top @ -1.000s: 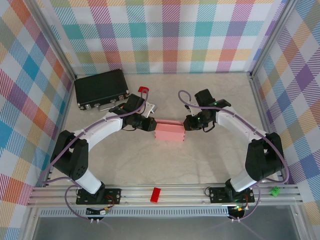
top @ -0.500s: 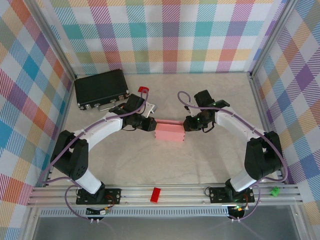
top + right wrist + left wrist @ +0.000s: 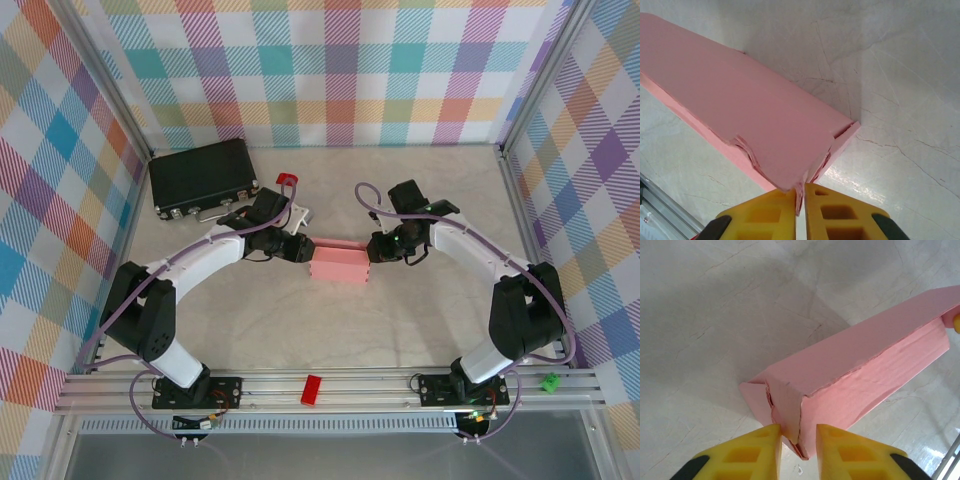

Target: Fold the paper box

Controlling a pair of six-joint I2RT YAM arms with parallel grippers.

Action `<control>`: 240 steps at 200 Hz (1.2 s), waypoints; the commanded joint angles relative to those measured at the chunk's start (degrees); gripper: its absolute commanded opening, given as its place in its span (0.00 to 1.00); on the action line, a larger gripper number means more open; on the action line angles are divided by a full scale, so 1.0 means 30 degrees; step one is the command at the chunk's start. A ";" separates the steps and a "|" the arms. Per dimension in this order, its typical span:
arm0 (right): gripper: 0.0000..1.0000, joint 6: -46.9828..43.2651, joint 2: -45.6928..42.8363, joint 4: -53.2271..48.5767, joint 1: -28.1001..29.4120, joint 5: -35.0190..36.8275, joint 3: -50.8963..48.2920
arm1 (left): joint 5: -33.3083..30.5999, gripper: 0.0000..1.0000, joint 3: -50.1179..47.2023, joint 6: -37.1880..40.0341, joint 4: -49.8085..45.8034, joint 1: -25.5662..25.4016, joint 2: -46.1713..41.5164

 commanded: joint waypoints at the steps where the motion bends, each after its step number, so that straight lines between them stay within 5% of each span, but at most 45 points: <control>1: 0.15 -0.0108 -0.0065 -0.0753 0.0218 0.0702 -0.0061 | -0.0244 0.28 -0.0160 -0.0132 0.0117 -0.0240 -0.0781; 240: 0.27 -0.0311 -0.1090 -0.0871 0.0214 0.1827 0.0321 | -0.1572 0.47 0.1465 0.1414 -0.0975 -0.0240 -0.0357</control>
